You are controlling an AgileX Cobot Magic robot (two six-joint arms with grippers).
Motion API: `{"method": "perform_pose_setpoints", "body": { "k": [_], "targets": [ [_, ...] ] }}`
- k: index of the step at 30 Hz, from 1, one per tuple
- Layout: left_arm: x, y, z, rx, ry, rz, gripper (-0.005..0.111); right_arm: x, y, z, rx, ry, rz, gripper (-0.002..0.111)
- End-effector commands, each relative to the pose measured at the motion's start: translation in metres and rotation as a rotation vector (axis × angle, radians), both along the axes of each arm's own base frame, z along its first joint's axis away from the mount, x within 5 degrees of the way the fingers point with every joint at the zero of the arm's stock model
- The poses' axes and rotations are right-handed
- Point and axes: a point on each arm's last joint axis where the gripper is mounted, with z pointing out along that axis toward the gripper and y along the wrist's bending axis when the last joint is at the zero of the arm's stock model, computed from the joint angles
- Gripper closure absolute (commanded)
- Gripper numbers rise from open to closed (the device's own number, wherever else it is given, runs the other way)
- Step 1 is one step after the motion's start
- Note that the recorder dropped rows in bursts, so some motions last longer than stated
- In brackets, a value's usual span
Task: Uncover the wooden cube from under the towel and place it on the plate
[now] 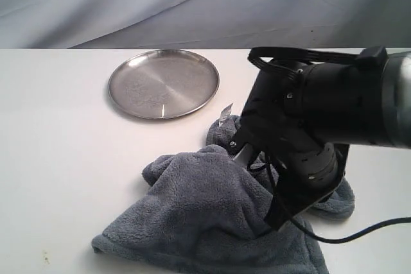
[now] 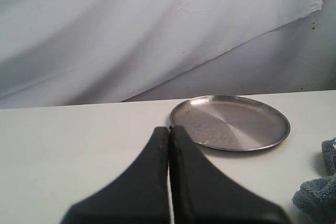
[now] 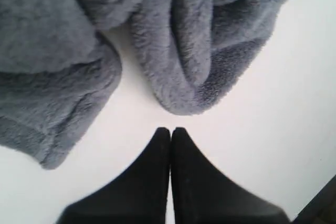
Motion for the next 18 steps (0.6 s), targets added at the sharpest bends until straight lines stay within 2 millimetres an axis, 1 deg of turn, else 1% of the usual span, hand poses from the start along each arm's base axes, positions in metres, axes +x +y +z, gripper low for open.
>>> {"method": "perform_pose_setpoints", "body": {
  "k": [1,5,9,12,16,18],
  "targets": [
    [0.000,0.000,-0.001,-0.004,-0.001,-0.005,0.107,0.028,-0.020,0.004,0.034,-0.108,-0.080,0.108],
    [0.000,0.000,-0.001,-0.004,-0.001,-0.005,0.107,0.055,-0.036,0.008,0.077,-0.239,-0.139,0.108],
    [0.000,0.000,-0.001,-0.004,-0.001,-0.005,0.107,0.077,-0.043,0.015,0.084,-0.453,-0.150,0.108],
    [0.000,0.000,-0.001,-0.004,-0.001,-0.005,0.107,0.088,-0.038,0.017,0.091,-0.575,-0.089,0.108],
    [0.000,0.000,-0.001,-0.004,-0.001,-0.005,0.107,0.102,-0.029,0.011,0.110,-0.657,-0.065,0.108],
    [0.000,0.000,-0.001,-0.004,-0.001,-0.005,0.107,0.111,-0.020,0.009,0.129,-0.675,-0.063,0.108]
  ]
}}
